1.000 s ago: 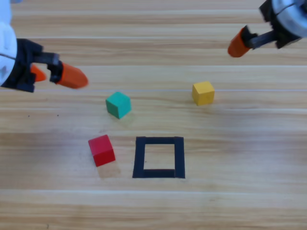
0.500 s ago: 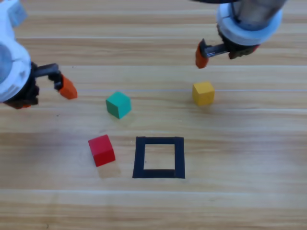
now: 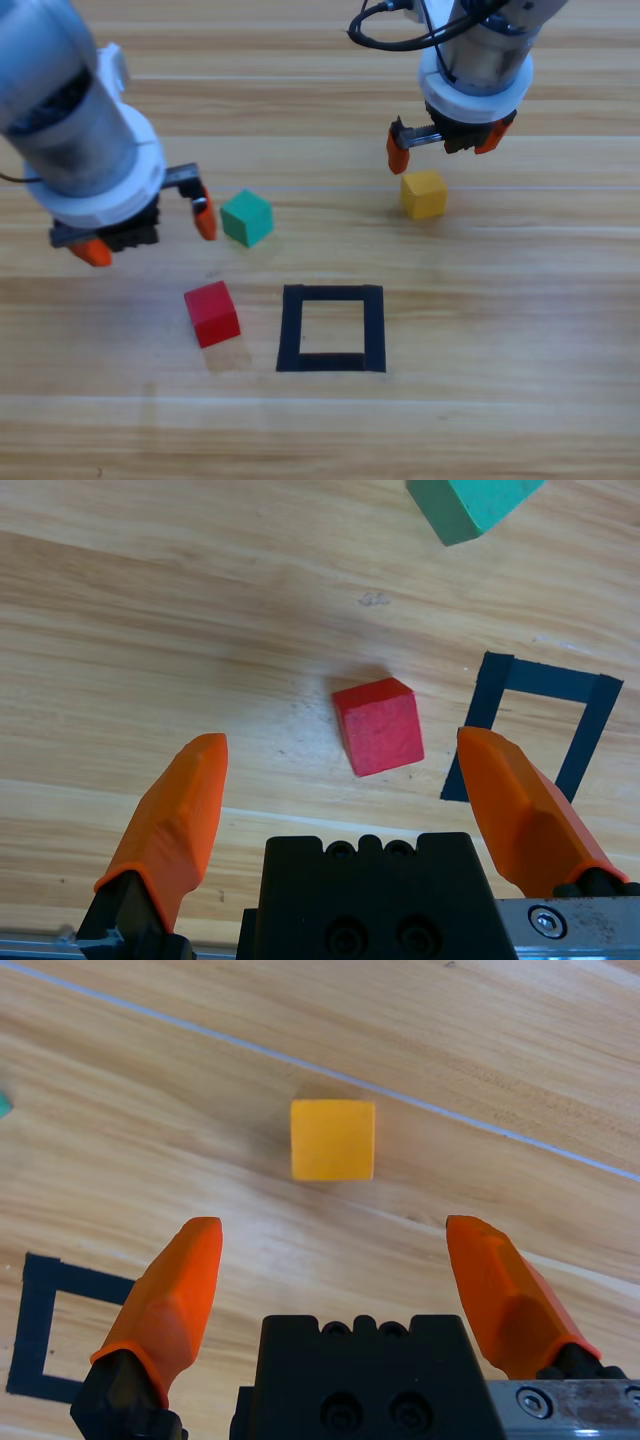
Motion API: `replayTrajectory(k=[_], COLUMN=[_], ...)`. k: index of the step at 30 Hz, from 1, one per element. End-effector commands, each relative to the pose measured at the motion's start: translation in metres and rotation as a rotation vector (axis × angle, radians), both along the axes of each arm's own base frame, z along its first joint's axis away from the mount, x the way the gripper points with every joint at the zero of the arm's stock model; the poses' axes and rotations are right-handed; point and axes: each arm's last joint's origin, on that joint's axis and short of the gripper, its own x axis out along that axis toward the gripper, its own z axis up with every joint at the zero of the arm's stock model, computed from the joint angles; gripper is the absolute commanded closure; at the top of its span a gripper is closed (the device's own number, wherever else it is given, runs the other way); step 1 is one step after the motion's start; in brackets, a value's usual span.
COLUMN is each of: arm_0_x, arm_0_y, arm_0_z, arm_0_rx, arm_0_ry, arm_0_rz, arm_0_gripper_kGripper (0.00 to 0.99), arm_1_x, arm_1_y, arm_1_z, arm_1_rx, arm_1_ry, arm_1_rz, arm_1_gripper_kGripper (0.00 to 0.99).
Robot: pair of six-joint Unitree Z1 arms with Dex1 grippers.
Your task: Stack the blocks in the rectangular block: red at the bottom, yellow in the middle, green on top
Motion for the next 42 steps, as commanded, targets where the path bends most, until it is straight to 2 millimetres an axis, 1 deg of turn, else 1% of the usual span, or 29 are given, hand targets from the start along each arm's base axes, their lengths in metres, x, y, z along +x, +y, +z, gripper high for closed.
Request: replayTrajectory(k=[1,7,13,15,19,23,27,29,30,31,32,35,36,37,38,39,40,41,42], arm_0_x=[0.002,0.006,0.009,0.008,0.009,0.01,0.011,0.012,0.014,0.015,0.016,0.02,0.022,0.022,0.023,0.024,0.025,0.025,0.025], arm_0_y=[-0.028,-0.034,-0.039,-0.041,-0.045,-0.049,-0.053,-0.055,-0.057,-0.059,-0.06,-0.064,-0.065,-0.066,-0.067,-0.067,-0.067,-0.068,-0.068], arm_0_z=[-0.026,-0.042,-0.056,-0.061,-0.068,-0.074,-0.08,-0.084,-0.085,-0.088,-0.09,-0.097,-0.099,-0.101,-0.103,-0.105,-0.106,-0.107,-0.108], arm_0_rx=[0.045,0.046,0.05,0.054,0.057,0.058,0.06,0.062,0.061,0.064,0.065,0.071,0.071,0.072,0.074,0.073,0.068,0.061,0.055], arm_0_ry=[0.075,0.121,0.163,0.174,0.184,0.188,0.191,0.192,0.192,0.195,0.196,0.204,0.205,0.209,0.211,0.213,0.214,0.217,0.221], arm_0_rz=[-0.012,0.017,0.039,0.042,0.048,0.06,0.072,0.083,0.086,0.094,0.097,0.102,0.103,0.105,0.108,0.112,0.113,0.112,0.111], arm_0_gripper_kGripper=[0.014,0.016,0.021,0.027,0.028,0.028,0.028,0.028,0.028,0.028,0.028,0.028,0.028,0.03,0.031,0.031,0.033,0.033,0.039], arm_1_x=[0.032,0.039,0.043,0.045,0.05,0.054,0.062,0.064,0.065,0.068,0.07,0.074,0.075,0.074,0.074,0.074,0.073,0.073,0.072], arm_1_y=[-0.013,-0.007,-0.003,-0.002,-0.002,-0.004,-0.007,-0.008,-0.008,-0.009,-0.01,-0.013,-0.014,-0.014,-0.015,-0.015,-0.015,-0.016,-0.016], arm_1_z=[-0.054,-0.072,-0.083,-0.09,-0.098,-0.104,-0.116,-0.121,-0.122,-0.125,-0.127,-0.131,-0.131,-0.131,-0.129,-0.127,-0.122,-0.119,-0.114], arm_1_rx=[-0.047,-0.047,-0.034,-0.037,-0.042,-0.031,-0.018,-0.025,-0.026,-0.028,-0.022,-0.029,-0.03,-0.033,-0.036,-0.036,-0.03,-0.026,-0.02], arm_1_ry=[0.091,0.117,0.136,0.144,0.156,0.17,0.194,0.202,0.205,0.21,0.213,0.227,0.228,0.231,0.231,0.231,0.227,0.226,0.221], arm_1_rz=[-0.069,-0.062,-0.057,-0.056,-0.064,-0.069,-0.078,-0.083,-0.085,-0.09,-0.091,-0.099,-0.102,-0.105,-0.107,-0.11,-0.111,-0.11,-0.109], arm_1_gripper_kGripper=[0.002,0.005,0.016,0.034,0.044,0.071,0.18,0.183,0.22,0.312,0.372,0.393,0.433,0.439,0.488,0.585,0.705,0.889,0.99])
